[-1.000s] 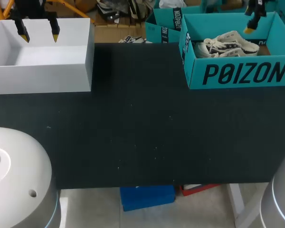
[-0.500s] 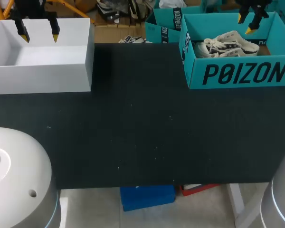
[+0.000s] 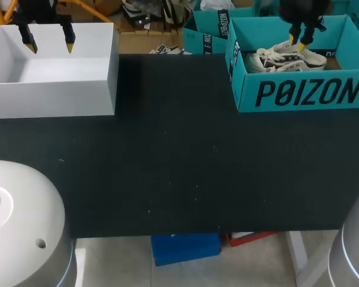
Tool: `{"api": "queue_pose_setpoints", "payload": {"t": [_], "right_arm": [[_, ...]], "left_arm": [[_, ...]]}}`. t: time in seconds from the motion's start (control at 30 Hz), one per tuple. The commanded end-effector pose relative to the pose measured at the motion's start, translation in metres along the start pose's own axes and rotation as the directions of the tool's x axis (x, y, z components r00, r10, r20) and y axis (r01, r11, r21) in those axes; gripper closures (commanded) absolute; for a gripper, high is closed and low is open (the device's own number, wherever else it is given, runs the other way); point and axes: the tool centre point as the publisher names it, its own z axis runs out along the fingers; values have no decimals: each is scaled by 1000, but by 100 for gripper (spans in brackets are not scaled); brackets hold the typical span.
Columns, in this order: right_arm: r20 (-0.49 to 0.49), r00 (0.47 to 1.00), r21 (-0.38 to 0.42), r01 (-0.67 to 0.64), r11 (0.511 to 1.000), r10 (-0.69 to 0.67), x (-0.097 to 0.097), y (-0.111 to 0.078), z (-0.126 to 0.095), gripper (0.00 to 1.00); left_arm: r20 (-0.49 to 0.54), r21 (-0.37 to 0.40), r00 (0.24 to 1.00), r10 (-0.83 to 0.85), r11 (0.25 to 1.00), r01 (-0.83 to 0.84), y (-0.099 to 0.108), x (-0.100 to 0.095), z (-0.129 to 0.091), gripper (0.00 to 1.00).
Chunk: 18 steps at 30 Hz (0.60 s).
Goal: Take the shoe out of the shoebox, open the shoe tongue, remove and reinsert the insole, then place the shoe into the shoebox
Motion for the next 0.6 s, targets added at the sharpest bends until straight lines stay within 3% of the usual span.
{"api": "queue_pose_setpoints", "payload": {"t": [0.03,0.37,0.6], "right_arm": [[-37,999,-8,-2,1000,2,-10,-9,18,70],[-33,999,14,-30,999,31,-15,-29,49,73],[-31,997,3,-70,998,70,-16,-28,74,73]], "left_arm": [[3,-1,1000,-1,1000,1,1,0,-1,0],[3,-1,1000,-1,1000,1,1,0,-1,0],[3,-1,1000,-1,1000,1,1,0,-1,0]]}}
